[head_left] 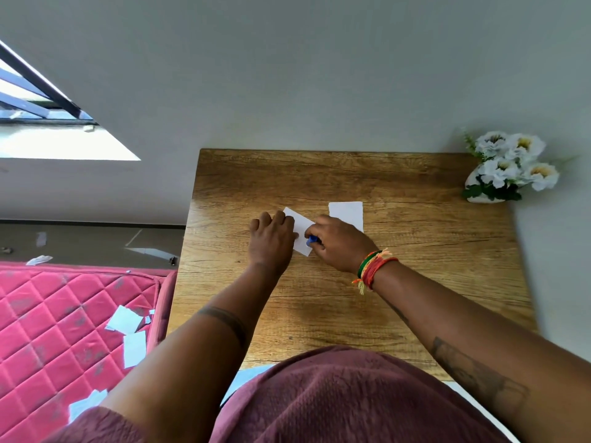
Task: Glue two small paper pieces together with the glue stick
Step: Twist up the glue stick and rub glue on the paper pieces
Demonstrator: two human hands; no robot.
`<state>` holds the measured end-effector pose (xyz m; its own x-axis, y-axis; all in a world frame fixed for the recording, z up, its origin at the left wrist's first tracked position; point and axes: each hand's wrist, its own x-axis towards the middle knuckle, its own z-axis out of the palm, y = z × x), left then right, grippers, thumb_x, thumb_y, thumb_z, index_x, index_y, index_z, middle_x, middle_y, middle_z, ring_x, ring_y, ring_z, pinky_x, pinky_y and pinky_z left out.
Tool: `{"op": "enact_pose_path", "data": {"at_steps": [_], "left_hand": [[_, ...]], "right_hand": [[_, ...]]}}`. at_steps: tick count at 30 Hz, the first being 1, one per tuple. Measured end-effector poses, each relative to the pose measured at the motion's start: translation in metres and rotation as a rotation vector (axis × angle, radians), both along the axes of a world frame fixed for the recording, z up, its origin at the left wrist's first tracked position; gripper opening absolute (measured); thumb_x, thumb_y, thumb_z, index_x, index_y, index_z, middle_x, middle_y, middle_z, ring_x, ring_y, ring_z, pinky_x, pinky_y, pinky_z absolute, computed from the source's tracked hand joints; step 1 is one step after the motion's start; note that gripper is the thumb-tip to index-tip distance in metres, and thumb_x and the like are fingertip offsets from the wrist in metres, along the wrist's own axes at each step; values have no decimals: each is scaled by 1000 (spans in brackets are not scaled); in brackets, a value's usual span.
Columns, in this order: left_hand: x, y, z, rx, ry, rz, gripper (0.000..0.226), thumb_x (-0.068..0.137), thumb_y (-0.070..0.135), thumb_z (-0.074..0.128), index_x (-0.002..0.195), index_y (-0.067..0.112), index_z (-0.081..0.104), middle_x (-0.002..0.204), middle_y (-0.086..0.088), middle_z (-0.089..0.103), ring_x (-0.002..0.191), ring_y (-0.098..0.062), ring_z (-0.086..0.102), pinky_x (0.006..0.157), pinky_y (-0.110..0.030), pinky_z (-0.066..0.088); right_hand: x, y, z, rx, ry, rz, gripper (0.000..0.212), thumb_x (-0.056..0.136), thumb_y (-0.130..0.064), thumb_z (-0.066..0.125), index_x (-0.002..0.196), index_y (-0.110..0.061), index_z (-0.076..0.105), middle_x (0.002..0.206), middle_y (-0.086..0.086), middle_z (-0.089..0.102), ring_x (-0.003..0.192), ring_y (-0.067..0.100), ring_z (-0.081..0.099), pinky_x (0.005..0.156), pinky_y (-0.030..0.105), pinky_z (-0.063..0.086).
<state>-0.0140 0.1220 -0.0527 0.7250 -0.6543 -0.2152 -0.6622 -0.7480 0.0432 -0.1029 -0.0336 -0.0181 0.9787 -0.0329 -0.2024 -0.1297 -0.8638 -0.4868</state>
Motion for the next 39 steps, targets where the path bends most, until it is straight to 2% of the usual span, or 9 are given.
{"op": "enact_pose_path", "data": {"at_steps": [3, 6, 12, 17, 20, 26, 30, 34, 39], "left_hand": [[-1, 1, 2, -11, 9, 12, 29, 106, 39, 47, 126, 19, 56, 131, -3, 57, 118, -31, 48, 95, -42, 35], [-2, 2, 4, -17, 17, 16, 28, 105, 36, 49, 125, 19, 58, 129, -3, 58, 118, -31, 49, 94, -42, 36], [4, 10, 7, -64, 76, 51, 33, 98, 16, 55, 130, 21, 65, 135, -2, 60, 121, -33, 51, 96, -44, 39], [10, 14, 9, -98, 116, 64, 43, 97, 10, 50, 134, 25, 65, 138, 3, 62, 123, -30, 50, 99, -43, 40], [11, 16, 10, -84, 117, 49, 44, 98, 11, 50, 137, 26, 63, 140, 4, 60, 122, -30, 49, 99, -43, 40], [11, 17, 9, -95, 108, 47, 46, 96, 11, 55, 140, 26, 61, 143, 4, 59, 122, -29, 50, 98, -42, 41], [17, 17, 11, -146, 124, 81, 45, 93, 5, 52, 131, 25, 66, 130, 2, 69, 118, -30, 53, 94, -41, 41], [21, 18, 11, -183, 139, 107, 41, 94, 4, 47, 122, 26, 66, 113, 0, 75, 115, -31, 54, 92, -41, 40], [21, 19, 12, -212, 154, 121, 47, 91, -1, 49, 125, 26, 67, 113, -1, 76, 113, -31, 54, 91, -41, 39]], "right_hand": [[6, -9, 2, -37, -11, -32, 22, 99, -23, 56, 115, -14, 68, 114, 5, 60, 102, 25, 59, 81, 35, 48], [11, -18, 2, -51, -4, -84, 21, 99, -22, 55, 113, -14, 67, 115, 5, 59, 102, 24, 59, 77, 30, 42], [18, -12, 4, 9, -14, -92, 22, 98, -24, 57, 116, -16, 68, 115, 4, 60, 100, 21, 59, 77, 28, 38], [26, 9, 2, 26, 19, 15, 26, 99, -26, 57, 121, -18, 68, 115, 3, 60, 100, 23, 60, 76, 31, 44], [31, 7, 1, -4, 16, 6, 25, 99, -25, 57, 119, -17, 68, 117, 4, 61, 102, 24, 61, 76, 30, 43], [38, -10, 7, -59, 17, -53, 24, 97, -21, 57, 116, -13, 69, 119, 6, 61, 104, 26, 61, 83, 38, 52], [41, 5, 10, -6, 1, 35, 25, 98, -24, 56, 118, -15, 68, 115, 4, 61, 99, 22, 58, 79, 35, 49], [46, 21, 7, 23, -4, 87, 21, 99, -25, 56, 112, -16, 69, 100, -1, 53, 87, 20, 55, 67, 29, 35], [52, 8, 2, -50, -5, 10, 23, 98, -20, 55, 115, -14, 69, 117, 7, 61, 102, 26, 60, 77, 33, 46]]}}
